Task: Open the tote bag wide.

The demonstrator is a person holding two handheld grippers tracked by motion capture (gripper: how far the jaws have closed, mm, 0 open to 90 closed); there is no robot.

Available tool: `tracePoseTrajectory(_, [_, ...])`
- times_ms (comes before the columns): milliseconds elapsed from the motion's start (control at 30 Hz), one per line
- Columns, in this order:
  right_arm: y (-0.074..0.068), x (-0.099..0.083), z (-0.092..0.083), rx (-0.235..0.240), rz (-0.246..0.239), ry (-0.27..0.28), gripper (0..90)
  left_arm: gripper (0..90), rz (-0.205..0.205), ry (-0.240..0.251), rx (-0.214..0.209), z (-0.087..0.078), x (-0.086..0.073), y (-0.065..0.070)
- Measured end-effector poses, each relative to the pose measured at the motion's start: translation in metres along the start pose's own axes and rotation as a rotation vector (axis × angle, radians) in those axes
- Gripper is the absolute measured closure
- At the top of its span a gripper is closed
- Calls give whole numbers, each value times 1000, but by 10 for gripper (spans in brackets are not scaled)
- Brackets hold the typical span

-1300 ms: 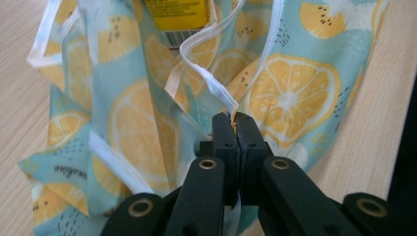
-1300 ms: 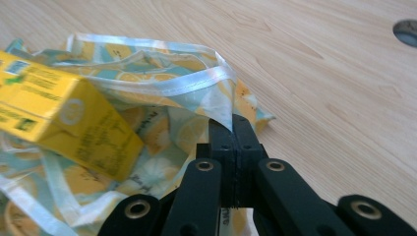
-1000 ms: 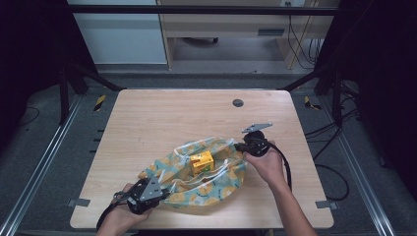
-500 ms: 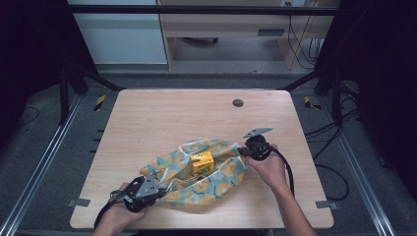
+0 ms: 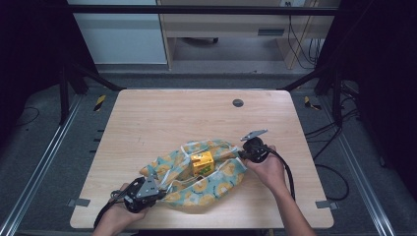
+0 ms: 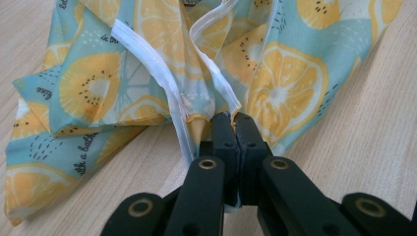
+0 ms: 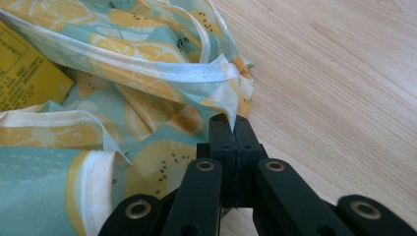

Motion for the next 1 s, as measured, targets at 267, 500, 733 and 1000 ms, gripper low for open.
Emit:
tracePoseTrajectory(267, [-1, -1, -5, -3, -9, 18, 900, 896, -11, 2, 3, 0, -2, -2])
tracePoseTrajectory(500, [-1, -10, -8, -2, -1, 40, 900, 896, -19, 9, 1, 1, -2, -2])
tracePoseTrajectory(733, [0, -10, -7, -14, -4, 36, 900, 898, -15, 3, 1, 0, -2, -3])
tracePoseTrajectory(1000, [0, -13, -2, -27, -10, 12, 900, 898, 1, -24, 3, 0, -4, -2])
Point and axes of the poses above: each handheld gripper's, and its own axes: z roughly forward along the jaws, x roughly out of its top, y roughly to its right, the point moved 8 cm from there along z, roughly forward along the jaws, and after that the axes turned 14 degrees about -x, right-handed, at the moved point
